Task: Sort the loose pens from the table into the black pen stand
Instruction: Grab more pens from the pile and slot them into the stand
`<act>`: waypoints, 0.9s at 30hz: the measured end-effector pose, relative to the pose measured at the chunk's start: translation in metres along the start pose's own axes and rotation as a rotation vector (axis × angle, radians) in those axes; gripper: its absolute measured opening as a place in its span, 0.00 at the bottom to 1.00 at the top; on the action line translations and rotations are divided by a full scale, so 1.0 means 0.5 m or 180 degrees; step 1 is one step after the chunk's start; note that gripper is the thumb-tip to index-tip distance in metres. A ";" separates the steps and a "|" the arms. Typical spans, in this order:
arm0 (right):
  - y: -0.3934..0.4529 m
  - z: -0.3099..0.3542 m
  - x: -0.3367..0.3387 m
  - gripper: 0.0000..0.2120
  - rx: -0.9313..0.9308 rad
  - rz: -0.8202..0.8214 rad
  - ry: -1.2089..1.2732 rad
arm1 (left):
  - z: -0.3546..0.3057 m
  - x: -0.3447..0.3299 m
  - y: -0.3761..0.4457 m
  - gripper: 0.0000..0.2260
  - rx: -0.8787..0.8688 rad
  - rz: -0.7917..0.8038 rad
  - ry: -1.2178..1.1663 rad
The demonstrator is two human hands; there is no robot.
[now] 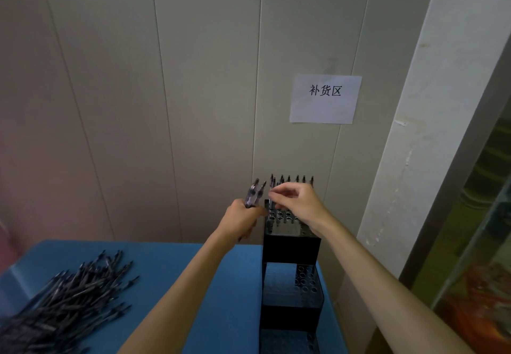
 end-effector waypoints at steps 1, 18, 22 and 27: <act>-0.001 0.000 -0.009 0.07 -0.0041 0.0097 0.0022 | -0.002 -0.005 0.000 0.07 -0.0010 0.0025 -0.0022; -0.002 -0.029 -0.010 0.08 -0.0260 -0.0028 0.0917 | -0.019 -0.017 0.005 0.10 -0.0136 0.0135 0.0230; 0.002 -0.031 0.051 0.09 -0.0303 -0.0494 0.1435 | 0.006 -0.002 0.003 0.10 0.0010 0.0068 0.0321; 0.009 -0.011 0.126 0.05 0.0098 -0.1228 0.0290 | 0.014 0.028 0.008 0.14 -0.0055 -0.0213 0.0271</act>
Point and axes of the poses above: each hand's wrist, its own y-axis towards the middle knuckle, its own x-axis out of the back of the hand, z = x × y, the point moved 10 cm from there along y, towards the middle knuckle, and after that the axes turned 2 degrees about -x, right-handed, at the moved point
